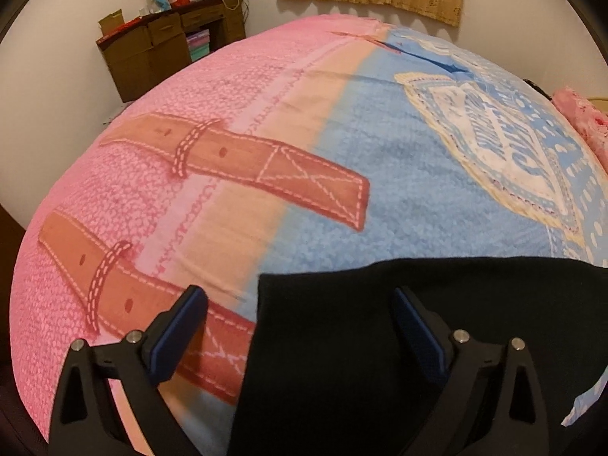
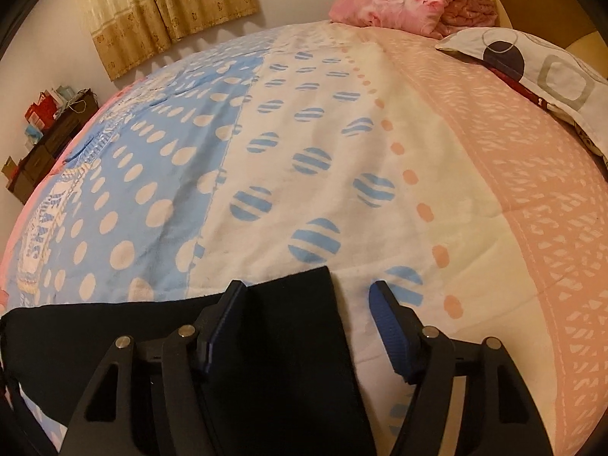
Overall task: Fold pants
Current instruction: 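Lower both tools onto the pant leg hems and close both grippers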
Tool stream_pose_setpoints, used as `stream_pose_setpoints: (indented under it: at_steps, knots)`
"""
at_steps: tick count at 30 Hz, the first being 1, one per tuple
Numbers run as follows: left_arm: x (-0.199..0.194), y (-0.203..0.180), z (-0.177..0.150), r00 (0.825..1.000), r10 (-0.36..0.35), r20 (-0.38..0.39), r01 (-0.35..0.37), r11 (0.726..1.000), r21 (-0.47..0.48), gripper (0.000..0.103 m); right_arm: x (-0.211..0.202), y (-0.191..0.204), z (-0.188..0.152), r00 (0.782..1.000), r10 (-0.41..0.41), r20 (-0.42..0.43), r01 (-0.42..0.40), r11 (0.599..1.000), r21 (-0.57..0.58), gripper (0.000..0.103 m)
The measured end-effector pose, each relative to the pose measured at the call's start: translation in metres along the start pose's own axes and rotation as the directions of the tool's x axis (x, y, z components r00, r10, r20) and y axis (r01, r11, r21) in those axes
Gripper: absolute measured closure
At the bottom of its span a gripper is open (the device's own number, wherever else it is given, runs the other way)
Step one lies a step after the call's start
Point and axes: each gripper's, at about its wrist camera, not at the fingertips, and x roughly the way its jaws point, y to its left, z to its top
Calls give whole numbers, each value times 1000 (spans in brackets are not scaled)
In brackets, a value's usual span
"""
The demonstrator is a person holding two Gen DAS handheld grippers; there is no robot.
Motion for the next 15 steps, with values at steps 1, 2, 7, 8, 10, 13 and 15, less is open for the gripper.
stream_pose_setpoints:
  at_steps: [1, 2, 7, 8, 10, 13, 15]
  knots:
    - [0, 1, 1, 1000, -4, 0, 4, 1000, -3, 5, 0, 1, -1, 1000, -6, 0, 6, 1000, -14, 37]
    - [0, 3, 3, 1000, -8, 4, 8, 1000, -4, 6, 0, 3, -1, 1000, -13, -1, 13, 1000, -28, 38]
    - [3, 14, 11, 1000, -22, 14, 23, 999, -23, 6, 1, -2, -1, 1000, -1, 9, 2, 1000, -23, 48]
    - [4, 14, 11, 999, -29, 15, 30, 999, -17, 6, 2, -3, -1, 1000, 1, 11, 0, 1000, -20, 50]
    - [6, 8, 14, 1000, -16, 14, 15, 1000, 21, 13, 1, -4, -2, 1000, 7, 15, -7, 1000, -21, 52]
    - [7, 2, 15, 999, -46, 14, 45, 998, 42, 35, 2, -4, -2, 1000, 7, 23, -6, 1000, -23, 54]
    - [6, -4, 14, 999, -40, 16, 39, 997, 66, 44, 2, -4, -3, 1000, 8, 27, -7, 1000, -24, 60]
